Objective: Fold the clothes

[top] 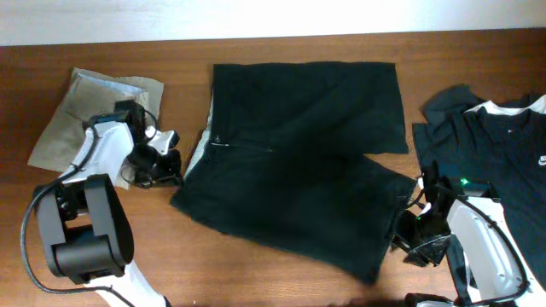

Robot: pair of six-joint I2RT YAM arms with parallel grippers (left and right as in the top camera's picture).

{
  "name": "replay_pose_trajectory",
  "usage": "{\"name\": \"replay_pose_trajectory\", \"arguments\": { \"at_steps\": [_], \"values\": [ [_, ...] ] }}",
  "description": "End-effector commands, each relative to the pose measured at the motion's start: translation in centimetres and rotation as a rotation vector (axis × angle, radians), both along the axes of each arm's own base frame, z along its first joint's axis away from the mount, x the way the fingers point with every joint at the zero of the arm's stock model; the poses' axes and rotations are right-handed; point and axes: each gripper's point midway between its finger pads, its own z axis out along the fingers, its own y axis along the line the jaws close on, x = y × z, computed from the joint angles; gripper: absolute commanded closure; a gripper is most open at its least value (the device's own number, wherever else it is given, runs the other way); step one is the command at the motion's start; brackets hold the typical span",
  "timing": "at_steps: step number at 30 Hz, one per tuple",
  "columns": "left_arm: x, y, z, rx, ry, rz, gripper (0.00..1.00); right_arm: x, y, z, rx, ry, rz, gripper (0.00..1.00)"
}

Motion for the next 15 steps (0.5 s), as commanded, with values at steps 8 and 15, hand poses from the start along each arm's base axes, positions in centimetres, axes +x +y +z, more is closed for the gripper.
{"name": "replay_pose_trajectory", "arguments": {
  "at_steps": [8,15],
  "values": [
    [9.3,-5.9,4.0,-0.085,-0.383,-0.227,0.42,13.1,0.9,-0.6,0.090,-0.525,0.142,0.29],
    [11.1,-7.2,-5.1,0.131,-0.325,-0.317,1.00,14.0,0.8,-0.4,0.083,-0.574,0.194,0.34]
  ]
}}
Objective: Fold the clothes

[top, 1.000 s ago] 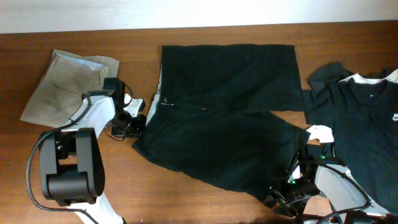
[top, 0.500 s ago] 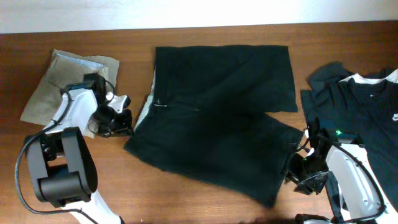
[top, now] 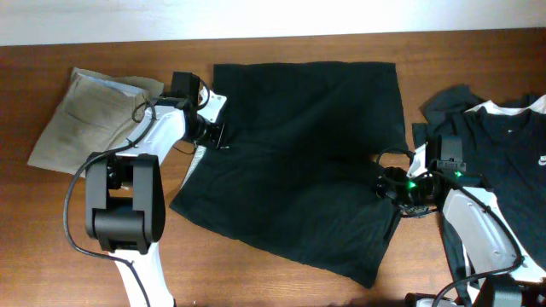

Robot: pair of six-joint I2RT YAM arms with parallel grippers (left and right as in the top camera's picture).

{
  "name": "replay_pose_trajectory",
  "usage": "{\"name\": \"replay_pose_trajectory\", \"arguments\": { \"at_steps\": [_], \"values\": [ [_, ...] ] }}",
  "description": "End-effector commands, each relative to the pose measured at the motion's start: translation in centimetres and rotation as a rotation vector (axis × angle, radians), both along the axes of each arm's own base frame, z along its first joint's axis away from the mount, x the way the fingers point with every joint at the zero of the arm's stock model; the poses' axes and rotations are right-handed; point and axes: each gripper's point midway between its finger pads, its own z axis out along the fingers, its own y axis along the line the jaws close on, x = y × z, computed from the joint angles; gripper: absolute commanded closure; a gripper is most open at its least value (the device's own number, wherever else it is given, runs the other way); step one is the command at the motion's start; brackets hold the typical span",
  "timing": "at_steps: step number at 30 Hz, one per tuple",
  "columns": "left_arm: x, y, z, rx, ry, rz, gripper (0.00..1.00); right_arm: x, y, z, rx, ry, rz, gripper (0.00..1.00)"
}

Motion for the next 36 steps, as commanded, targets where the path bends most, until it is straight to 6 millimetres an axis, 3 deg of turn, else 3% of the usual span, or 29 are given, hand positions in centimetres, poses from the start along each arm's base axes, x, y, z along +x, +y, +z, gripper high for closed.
{"name": "replay_pose_trajectory", "arguments": {
  "at_steps": [1,3,5,6,8,10,12,13,14,15,18,20,23,25,28,29,30,31,32,33,34,35,36],
  "values": [
    [-0.7,5.8,-4.1,0.253,0.089,0.169,1.00,0.2,-0.5,0.0,-0.038,-0.004,0.009,0.30],
    [-0.4,10.2,-4.0,0.299,0.102,0.348,1.00,-0.3,-2.2,-1.0,-0.131,0.046,-0.018,0.22],
    [-0.6,12.3,-4.0,0.236,0.131,0.405,1.00,0.0,-2.3,-3.6,-0.121,0.108,-0.036,0.27],
    [-0.5,11.4,-3.8,0.151,0.139,0.392,1.00,0.5,-1.0,-4.9,-0.046,0.118,-0.006,0.35],
    [0.0,10.0,-3.2,0.098,0.133,0.365,1.00,2.0,1.6,-5.9,0.105,0.062,0.089,0.34],
    [0.6,9.3,-2.5,0.098,0.121,0.347,1.00,3.5,2.1,-6.1,0.132,0.000,0.116,0.38],
    [0.8,9.0,-1.8,0.099,0.120,0.340,1.00,4.2,2.4,-5.7,0.146,-0.051,0.153,0.59],
    [1.0,9.0,-1.3,0.101,0.119,0.332,1.00,3.9,2.5,-5.8,0.152,-0.034,0.152,0.57],
    [1.2,9.0,-0.8,0.103,0.120,0.325,0.99,2.8,2.6,-6.0,0.148,-0.003,0.184,0.32],
    [1.1,9.0,-0.7,0.104,0.121,0.318,0.99,2.2,2.5,-6.2,0.142,0.023,0.189,0.29],
    [0.6,9.0,-0.8,0.110,0.141,0.303,0.99,-0.9,-0.5,-7.8,-0.002,0.205,0.080,0.32],
    [0.3,9.0,-0.8,0.112,0.151,0.302,0.99,0.3,0.5,-6.4,0.125,0.094,0.169,0.33],
    [-0.1,8.9,-0.9,0.114,0.170,0.301,0.99,0.9,-2.8,-5.6,0.192,0.047,0.036,0.32],
    [-0.1,8.9,-0.9,0.114,0.169,0.301,0.99,1.4,-1.8,-4.6,0.268,-0.023,0.096,0.32],
    [-0.2,8.9,-0.9,0.114,0.170,0.301,0.99,2.3,2.6,-4.4,0.240,-0.083,0.302,0.32],
    [-0.2,8.9,-0.9,0.114,0.170,0.301,0.99,3.1,2.9,-4.9,0.183,-0.092,0.312,0.33],
    [-0.2,8.9,-0.9,0.114,0.172,0.301,0.99,3.7,2.3,-5.6,0.094,-0.070,0.271,0.48],
    [-0.3,8.9,-0.9,0.115,0.175,0.301,0.99,3.7,2.0,-5.8,0.072,-0.062,0.265,0.57],
    [-0.3,8.9,-0.9,0.115,0.176,0.301,0.99,3.7,2.0,-5.8,0.076,-0.063,0.265,0.53],
    [-0.3,8.9,-0.9,0.115,0.176,0.300,0.99,3.7,2.0,-5.8,0.076,-0.063,0.265,0.58],
    [-0.3,8.9,-0.9,0.115,0.176,0.301,0.99,3.6,2.0,-5.8,0.077,-0.060,0.264,0.67],
    [-0.3,8.9,-0.9,0.114,0.177,0.300,0.99,3.9,1.5,-5.8,0.055,-0.062,0.247,0.88],
    [-0.3,8.9,-0.9,0.114,0.177,0.300,0.99,5.1,-0.7,-5.4,-0.002,-0.058,0.162,0.96]
  ]
}}
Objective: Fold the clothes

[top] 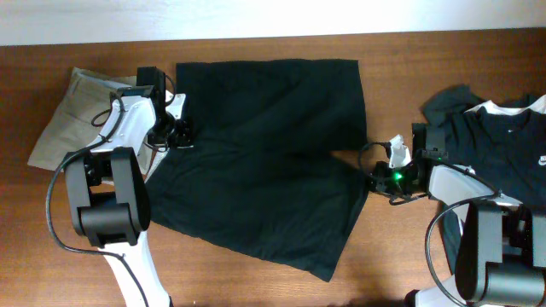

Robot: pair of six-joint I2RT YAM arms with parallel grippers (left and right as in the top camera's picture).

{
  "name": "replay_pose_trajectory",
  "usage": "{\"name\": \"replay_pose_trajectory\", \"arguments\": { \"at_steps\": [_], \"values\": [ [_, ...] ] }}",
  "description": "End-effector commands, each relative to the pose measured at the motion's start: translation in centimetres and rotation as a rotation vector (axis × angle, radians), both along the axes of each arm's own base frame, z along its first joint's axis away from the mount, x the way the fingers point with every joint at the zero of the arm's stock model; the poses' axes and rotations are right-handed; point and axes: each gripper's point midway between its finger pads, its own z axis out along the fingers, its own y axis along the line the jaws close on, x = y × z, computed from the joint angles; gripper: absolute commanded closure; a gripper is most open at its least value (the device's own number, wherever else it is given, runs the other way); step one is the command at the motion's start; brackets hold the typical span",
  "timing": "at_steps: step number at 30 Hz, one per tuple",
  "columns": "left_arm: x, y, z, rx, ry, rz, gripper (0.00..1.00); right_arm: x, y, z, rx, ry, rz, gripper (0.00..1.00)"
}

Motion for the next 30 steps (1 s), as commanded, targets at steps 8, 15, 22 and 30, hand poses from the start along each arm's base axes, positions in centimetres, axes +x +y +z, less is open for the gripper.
{"name": "replay_pose_trajectory", "arguments": {
  "at_steps": [8,15,22,30],
  "values": [
    [2.5,-0.3,9.9,-0.007,-0.050,-0.079,0.64,6.2,-8.0,8.5,-0.090,-0.058,-0.215,0.46],
    [-5.8,2.3,32.0,0.143,-0.321,0.064,0.58,-4.4,-5.3,23.3,-0.124,-0.122,-0.166,0.35],
    [-16.5,3.4,13.0,0.079,0.233,0.240,0.48,-10.9,-3.1,12.4,-0.014,0.282,-0.224,0.32],
    [-20.0,2.5,-1.5,-0.105,0.264,0.579,0.60,-13.9,-1.6,7.0,0.041,0.378,-0.217,0.30]
  ]
}}
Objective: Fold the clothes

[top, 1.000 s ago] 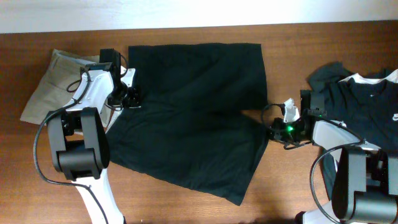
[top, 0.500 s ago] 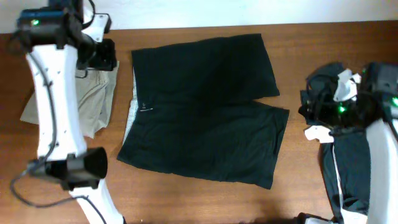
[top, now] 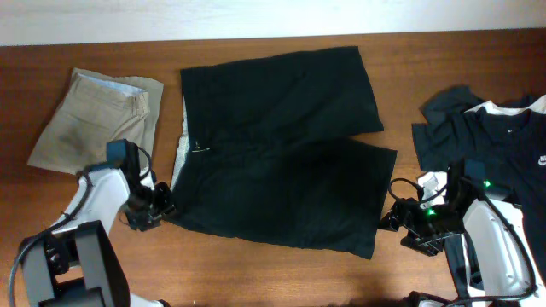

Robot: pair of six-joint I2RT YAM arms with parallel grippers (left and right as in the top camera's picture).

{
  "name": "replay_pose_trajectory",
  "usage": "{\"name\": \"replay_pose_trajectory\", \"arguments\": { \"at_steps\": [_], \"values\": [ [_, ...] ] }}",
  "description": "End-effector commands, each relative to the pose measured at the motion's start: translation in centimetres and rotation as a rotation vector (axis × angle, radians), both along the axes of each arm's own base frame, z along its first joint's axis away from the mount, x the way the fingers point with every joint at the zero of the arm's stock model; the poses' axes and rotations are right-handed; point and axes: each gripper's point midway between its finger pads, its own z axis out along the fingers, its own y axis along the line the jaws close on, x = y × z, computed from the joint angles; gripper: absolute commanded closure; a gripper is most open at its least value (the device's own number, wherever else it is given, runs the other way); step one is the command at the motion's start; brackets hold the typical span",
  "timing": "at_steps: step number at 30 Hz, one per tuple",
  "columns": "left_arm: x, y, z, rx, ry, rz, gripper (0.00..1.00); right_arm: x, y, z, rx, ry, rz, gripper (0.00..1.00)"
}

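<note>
A pair of black shorts (top: 273, 162) lies spread flat in the middle of the table, waistband to the left and both legs pointing right. My left gripper (top: 156, 211) sits low at the near-left corner of the waistband, touching the cloth's edge. My right gripper (top: 391, 219) sits just off the hem of the near leg, at its right edge. Both sets of fingers are dark against dark cloth, so how the jaws stand is not clear.
A folded pair of khaki shorts (top: 94, 119) lies at the far left. A heap of dark T-shirts (top: 495, 145) with white lettering covers the right side, partly under my right arm. Bare wooden table (top: 256, 273) runs along the front edge.
The left gripper has gone from the far end of the waistband to its near corner. The right gripper has gone from the crotch to the near leg's hem. The shorts lie flatter and squarer.
Both grippers first rested beside the crumpled shorts' near corners. Then they were at the waistband's middle and at the crotch, and the shorts stood further left afterwards. Now the shorts lie smoothed out, with each gripper at a near corner.
</note>
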Motion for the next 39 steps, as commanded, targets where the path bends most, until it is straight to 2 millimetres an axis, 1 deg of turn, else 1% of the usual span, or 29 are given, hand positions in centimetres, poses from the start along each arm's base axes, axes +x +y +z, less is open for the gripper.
{"name": "replay_pose_trajectory", "arguments": {
  "at_steps": [1,2,3,4,6,8,9,10,11,12,14,16,17,18,19,21,22,23,24,25,26,27,28,30,31,33,35,37,39],
  "values": [
    [-0.8,-1.0,-1.1,-0.055,0.013,0.090,0.70,-0.3,0.3,-0.1,0.015,0.006,-0.004,0.30],
    [-0.9,-1.0,-1.1,-0.055,0.015,0.090,0.79,-0.4,0.4,-0.2,0.016,0.008,-0.004,0.30],
    [-1.1,-1.0,-1.1,-0.056,0.023,0.090,0.97,-0.9,0.5,-0.6,0.021,0.028,-0.010,0.29],
    [-1.2,-1.1,-1.1,-0.058,0.030,0.090,1.00,-1.7,0.8,-1.6,0.028,0.068,-0.051,0.29],
    [-1.2,-1.1,-1.1,-0.058,0.029,0.089,1.00,-2.9,1.2,-2.9,0.040,0.118,-0.092,0.29],
    [-1.2,-1.1,-1.1,-0.059,0.028,0.085,1.00,-3.9,1.6,-4.4,0.051,0.141,-0.114,0.26],
    [-1.2,-1.1,-1.0,-0.062,0.026,0.078,1.00,-3.1,2.3,-5.1,0.095,0.087,-0.122,0.26],
    [-1.2,-1.1,-1.0,-0.061,0.026,0.078,1.00,-3.0,2.6,-5.9,0.112,0.076,-0.164,0.27],
    [-1.2,-1.1,-1.0,-0.061,0.026,0.078,1.00,-2.9,2.8,-6.6,0.125,0.065,-0.191,0.31],
    [-1.2,-1.1,-1.0,-0.061,0.026,0.078,1.00,-2.7,3.5,-6.9,0.167,0.037,-0.193,0.34],
    [-1.2,-1.1,-1.1,-0.061,0.026,0.078,1.00,-2.9,3.6,-7.0,0.171,0.041,-0.193,0.36],
    [-1.2,-1.1,-1.1,-0.061,0.026,0.078,1.00,-2.6,3.5,-7.1,0.168,0.027,-0.193,0.39],
    [-1.2,-1.1,-1.1,-0.061,0.026,0.078,1.00,-2.7,3.5,-7.1,0.170,0.046,-0.214,0.40],
    [-1.2,-1.1,-1.1,-0.061,0.026,0.078,1.00,-3.4,3.7,-7.0,0.176,0.077,-0.218,0.40],
    [-1.2,-1.1,-1.1,-0.061,0.025,0.078,1.00,-3.8,3.7,-7.0,0.172,0.102,-0.225,0.44],
    [-1.1,-1.1,-1.1,-0.061,0.022,0.078,1.00,-3.9,3.5,-7.2,0.157,0.140,-0.285,0.53],
    [-1.1,-1.1,-1.1,-0.060,0.022,0.078,1.00,-3.8,3.5,-7.2,0.158,0.138,-0.288,0.53],
    [-1.1,-1.1,-1.1,-0.060,0.022,0.078,1.00,-3.8,3.5,-7.1,0.163,0.151,-0.309,0.47],
    [-1.1,-1.1,-1.1,-0.060,0.021,0.078,1.00,-3.7,3.5,-7.2,0.161,0.158,-0.334,0.46],
    [-1.0,-1.1,-1.1,-0.060,0.019,0.078,1.00,-3.4,3.3,-7.2,0.158,0.154,-0.346,0.47],
    [-1.0,-1.1,-1.1,-0.060,0.018,0.078,1.00,-3.2,3.3,-7.3,0.157,0.149,-0.354,0.51],
    [-1.0,-1.1,-1.1,-0.060,0.018,0.078,1.00,-3.2,3.3,-7.3,0.156,0.148,-0.354,0.57],
    [-1.0,-1.1,-1.1,-0.060,0.018,0.078,1.00,-3.0,3.2,-7.3,0.155,0.139,-0.353,0.69],
    [-1.0,-1.1,-1.1,-0.060,0.018,0.078,1.00,-1.7,2.8,-7.4,0.147,0.073,-0.347,0.95],
    [-1.0,-1.1,-1.1,-0.060,0.019,0.077,1.00,-1.5,2.8,-7.3,0.145,0.061,-0.336,0.95],
    [-0.9,-1.1,-1.0,-0.061,0.011,0.058,1.00,-1.0,2.6,-6.7,0.142,0.025,-0.282,0.96],
    [0.2,-1.8,0.2,-0.110,-0.025,0.024,1.00,0.5,1.9,-4.3,0.114,-0.023,-0.201,0.96],
    [1.2,-1.7,3.4,-0.105,-0.108,-0.014,1.00,1.5,-1.0,-0.2,-0.051,-0.021,-0.138,0.96],
    [1.2,-1.7,6.3,-0.085,-0.194,-0.019,1.00,2.4,-2.1,3.6,-0.112,-0.064,-0.081,0.96]
  ]
}}
